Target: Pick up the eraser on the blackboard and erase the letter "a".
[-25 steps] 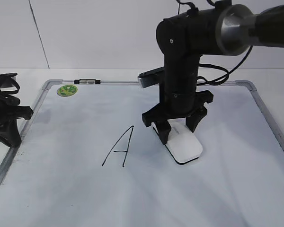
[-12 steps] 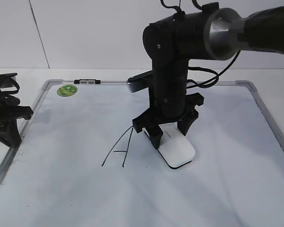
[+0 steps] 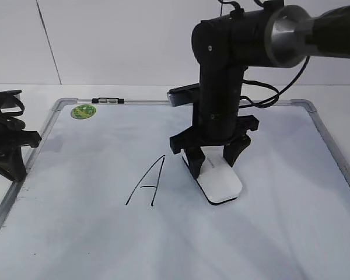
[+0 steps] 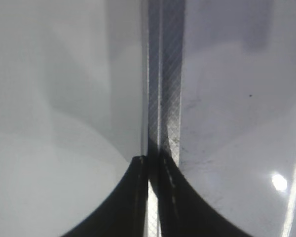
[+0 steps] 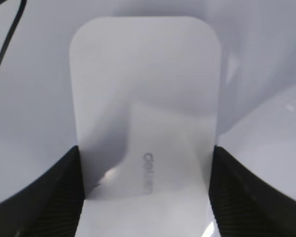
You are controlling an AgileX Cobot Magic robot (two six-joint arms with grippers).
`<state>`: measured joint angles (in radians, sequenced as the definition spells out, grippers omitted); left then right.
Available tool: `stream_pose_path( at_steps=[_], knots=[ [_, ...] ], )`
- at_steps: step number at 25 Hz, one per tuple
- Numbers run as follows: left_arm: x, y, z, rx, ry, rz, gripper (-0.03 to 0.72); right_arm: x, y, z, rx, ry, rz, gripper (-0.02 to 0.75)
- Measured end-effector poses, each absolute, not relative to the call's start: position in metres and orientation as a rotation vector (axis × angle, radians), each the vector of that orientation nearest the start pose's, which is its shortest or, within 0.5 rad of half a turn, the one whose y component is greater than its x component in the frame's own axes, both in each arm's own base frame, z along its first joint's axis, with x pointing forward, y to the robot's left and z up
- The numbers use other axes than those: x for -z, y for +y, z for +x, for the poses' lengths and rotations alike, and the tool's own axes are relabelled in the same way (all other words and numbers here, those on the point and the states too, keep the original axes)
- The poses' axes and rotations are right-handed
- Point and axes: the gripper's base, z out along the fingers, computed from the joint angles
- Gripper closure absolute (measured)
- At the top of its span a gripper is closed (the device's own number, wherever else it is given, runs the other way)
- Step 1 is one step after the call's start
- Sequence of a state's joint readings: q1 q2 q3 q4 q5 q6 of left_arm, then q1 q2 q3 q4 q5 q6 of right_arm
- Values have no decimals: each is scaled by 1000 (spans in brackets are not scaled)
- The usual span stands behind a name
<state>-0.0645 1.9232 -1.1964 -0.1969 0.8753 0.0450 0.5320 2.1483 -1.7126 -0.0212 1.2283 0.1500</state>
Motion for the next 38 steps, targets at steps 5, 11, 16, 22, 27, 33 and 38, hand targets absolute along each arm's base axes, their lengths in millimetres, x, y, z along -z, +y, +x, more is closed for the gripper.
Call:
stream_pose_path(
  at_steps=[5,11,16,22,27,33,38],
  knots=[
    [-153,-36,352,239,3078,-19,659,-183,199,381,50,3089,-525,181],
    [-153,-36,352,239,3078,-19,655,-183,187,387,77,3089,-472,181],
    [-153,-36,352,239,3078,-19,655,-184,182,389,76,3090,-444,181],
    [-153,-36,352,239,3078,-19,655,-212,174,388,84,3019,-423,181],
    [-153,-36,352,239,3078,-19,655,-265,167,377,36,2900,-383,181],
    [-153,-36,352,239,3078,-19,655,-303,157,365,54,2807,-330,181],
    [-153,-36,352,239,3078,-19,655,-331,147,352,76,2734,-294,181]
  ],
)
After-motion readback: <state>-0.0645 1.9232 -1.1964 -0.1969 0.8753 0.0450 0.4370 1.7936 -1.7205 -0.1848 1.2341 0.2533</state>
